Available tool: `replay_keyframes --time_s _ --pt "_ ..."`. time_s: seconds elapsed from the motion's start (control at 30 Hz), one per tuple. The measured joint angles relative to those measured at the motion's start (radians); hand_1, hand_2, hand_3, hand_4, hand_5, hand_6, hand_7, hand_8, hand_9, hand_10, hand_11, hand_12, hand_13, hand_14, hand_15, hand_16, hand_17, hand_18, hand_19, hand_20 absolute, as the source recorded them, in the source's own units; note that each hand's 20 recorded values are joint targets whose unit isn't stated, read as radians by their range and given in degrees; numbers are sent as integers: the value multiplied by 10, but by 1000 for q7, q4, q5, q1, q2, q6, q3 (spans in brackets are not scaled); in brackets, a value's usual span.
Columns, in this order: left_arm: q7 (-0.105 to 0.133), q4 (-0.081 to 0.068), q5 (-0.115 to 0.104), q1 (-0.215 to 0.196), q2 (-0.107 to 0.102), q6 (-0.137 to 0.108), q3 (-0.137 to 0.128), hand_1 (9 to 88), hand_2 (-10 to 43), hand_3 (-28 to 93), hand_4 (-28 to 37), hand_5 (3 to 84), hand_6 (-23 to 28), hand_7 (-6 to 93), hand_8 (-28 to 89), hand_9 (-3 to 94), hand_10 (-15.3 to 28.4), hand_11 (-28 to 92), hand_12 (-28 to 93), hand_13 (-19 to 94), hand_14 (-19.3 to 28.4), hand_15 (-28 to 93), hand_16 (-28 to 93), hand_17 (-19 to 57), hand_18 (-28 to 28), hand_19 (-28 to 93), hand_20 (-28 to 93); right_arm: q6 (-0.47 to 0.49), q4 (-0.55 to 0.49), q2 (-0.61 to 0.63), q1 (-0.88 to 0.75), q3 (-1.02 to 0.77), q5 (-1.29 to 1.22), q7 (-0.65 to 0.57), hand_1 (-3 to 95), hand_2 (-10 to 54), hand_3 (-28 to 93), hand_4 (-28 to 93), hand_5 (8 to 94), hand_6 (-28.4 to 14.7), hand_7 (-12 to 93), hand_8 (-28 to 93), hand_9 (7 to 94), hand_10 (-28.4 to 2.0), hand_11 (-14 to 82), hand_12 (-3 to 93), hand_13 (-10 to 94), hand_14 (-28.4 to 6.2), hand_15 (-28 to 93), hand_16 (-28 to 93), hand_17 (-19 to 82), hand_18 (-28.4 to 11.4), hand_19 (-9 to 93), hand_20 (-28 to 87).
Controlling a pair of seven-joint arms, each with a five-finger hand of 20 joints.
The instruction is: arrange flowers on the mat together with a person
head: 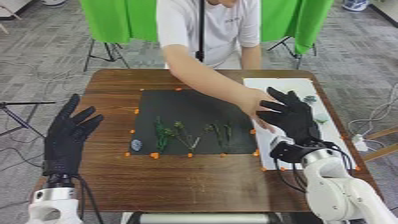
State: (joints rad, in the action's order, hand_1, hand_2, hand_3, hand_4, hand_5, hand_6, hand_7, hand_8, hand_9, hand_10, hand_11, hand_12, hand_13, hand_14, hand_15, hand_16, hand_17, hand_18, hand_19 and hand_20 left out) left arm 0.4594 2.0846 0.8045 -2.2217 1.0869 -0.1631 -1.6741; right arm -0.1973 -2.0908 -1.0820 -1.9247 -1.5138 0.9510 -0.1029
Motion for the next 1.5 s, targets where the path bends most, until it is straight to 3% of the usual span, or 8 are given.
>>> replay_keyframes --time_s 0.67,1.5 --pt "3 1 -14 9 -17 -11 22 214 76 733 -283 292 38 118 -90 341 169 218 118 278 224 415 -48 -55 245 562 46 1 1 0 10 7 -10 -2 136 118 709 -272 423 -4 120 -118 475 -165 104 145 371 -205 324 142 27 -212 394 180" --pt "16 4 -34 9 -24 -20 28 215 77 733 -282 293 40 121 -92 344 169 223 115 279 226 418 -52 -55 246 564 49 3 3 1 19 9 -14 -6 133 117 715 -272 426 -4 124 -120 481 -165 109 145 373 -205 332 138 27 -211 394 180"
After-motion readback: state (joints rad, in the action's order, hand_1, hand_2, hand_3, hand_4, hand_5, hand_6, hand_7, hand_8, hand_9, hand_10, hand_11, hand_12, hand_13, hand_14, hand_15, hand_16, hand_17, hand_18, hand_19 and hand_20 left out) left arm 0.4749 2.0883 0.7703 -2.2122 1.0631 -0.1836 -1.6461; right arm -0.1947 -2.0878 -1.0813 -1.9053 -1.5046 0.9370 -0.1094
